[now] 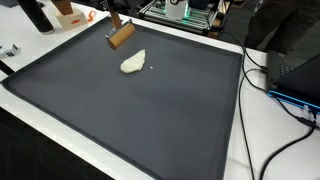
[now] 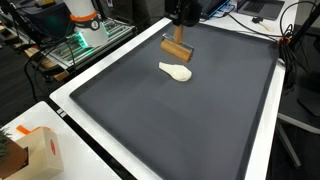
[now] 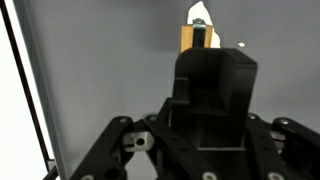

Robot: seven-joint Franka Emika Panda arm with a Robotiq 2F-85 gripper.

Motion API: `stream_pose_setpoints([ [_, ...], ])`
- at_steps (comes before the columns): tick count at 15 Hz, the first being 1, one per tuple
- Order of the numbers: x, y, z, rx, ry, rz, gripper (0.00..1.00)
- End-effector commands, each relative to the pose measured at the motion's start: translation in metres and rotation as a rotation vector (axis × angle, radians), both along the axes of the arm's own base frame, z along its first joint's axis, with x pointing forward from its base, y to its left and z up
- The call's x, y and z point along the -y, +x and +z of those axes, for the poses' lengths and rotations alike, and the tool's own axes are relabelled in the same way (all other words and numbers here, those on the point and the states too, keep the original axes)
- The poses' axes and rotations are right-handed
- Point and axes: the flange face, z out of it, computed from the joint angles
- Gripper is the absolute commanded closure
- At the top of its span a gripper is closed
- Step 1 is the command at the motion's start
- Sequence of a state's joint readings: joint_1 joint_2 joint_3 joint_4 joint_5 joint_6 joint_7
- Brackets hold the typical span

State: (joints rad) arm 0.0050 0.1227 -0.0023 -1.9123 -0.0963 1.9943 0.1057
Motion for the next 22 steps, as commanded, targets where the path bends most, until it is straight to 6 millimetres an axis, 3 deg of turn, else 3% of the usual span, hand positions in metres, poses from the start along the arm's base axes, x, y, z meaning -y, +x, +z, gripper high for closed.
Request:
stream_pose_setpoints([
  [1,0.011,-0.005,0.012,0.016,0.102,0.029,0.76],
  [2,0.006,-0.001,0.004,0.003,0.053,0.015,0.51],
  [7,0.01,-0.001,0.007,0.006,0.077,0.025,0.51],
  [8,0.01,-0.001,0.007,0.006,0.077,0.025,0.76],
  [13,-0.006,0.0,-0.009,-0.032,0.208,0.048,0.76],
  [22,-0.011,0.001,-0.04,-0.058,0.357,0.033,0.76],
])
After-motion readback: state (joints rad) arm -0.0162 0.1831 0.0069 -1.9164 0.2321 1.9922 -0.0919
